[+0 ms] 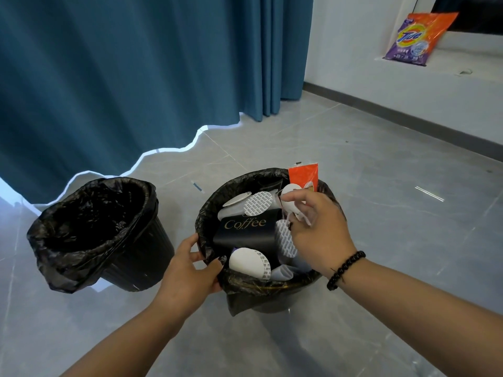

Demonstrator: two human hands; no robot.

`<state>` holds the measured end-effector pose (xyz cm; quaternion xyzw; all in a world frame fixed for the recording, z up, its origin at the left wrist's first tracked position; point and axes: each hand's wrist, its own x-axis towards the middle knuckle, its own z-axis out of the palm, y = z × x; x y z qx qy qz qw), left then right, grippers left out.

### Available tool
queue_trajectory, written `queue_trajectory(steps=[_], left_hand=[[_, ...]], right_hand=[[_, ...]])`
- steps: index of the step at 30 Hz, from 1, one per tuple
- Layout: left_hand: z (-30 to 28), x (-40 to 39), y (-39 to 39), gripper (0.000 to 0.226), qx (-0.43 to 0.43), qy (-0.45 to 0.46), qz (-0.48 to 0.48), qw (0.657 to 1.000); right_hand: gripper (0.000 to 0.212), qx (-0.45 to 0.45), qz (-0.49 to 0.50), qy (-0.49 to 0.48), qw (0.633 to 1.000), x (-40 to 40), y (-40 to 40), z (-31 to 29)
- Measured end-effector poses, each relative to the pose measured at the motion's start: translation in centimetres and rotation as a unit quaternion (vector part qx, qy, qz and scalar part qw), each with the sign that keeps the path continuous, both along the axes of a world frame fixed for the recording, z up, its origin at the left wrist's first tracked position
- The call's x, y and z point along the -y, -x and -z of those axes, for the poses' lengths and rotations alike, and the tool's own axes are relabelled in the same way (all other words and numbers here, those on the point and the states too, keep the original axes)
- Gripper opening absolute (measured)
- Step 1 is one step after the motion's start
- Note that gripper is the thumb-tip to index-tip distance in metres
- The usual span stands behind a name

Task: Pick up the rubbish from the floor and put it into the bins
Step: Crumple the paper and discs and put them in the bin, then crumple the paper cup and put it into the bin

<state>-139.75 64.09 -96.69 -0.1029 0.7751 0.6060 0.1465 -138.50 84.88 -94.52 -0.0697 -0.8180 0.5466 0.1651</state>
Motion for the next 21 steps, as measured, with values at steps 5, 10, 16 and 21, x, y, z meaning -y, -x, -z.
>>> queue_trajectory(steps=[5, 10, 16, 21], left_hand=[[0.4, -0.7, -0.2, 0.064, -0.004, -0.015, -0.009, 1.0], [0.9, -2.0, -0.6, 0.061, -0.017, -0.016, -0.033, 0.999], [1.5, -4.8, -1.8, 0.037, -0.024, -0.039, -0.065, 0.997], [1.5, -8.6, -3.7, 0.043, -0.017, -0.056, -0.043, 0.997]], right_hand=[[0.056, -0.007, -0.037, 0.053, 0.998, -0.6, -0.7, 0.2], [0.058, -0.062, 0.0, 0.024, 0.998, -2.5, -2.2, -0.4], [0.052, -0.044, 0.075, -0.019, 0.996, -5.1, -6.1, -0.4], [0.043, 0.03, 0.131, -0.011, 0.991, -7.4, -10.4, 0.6]])
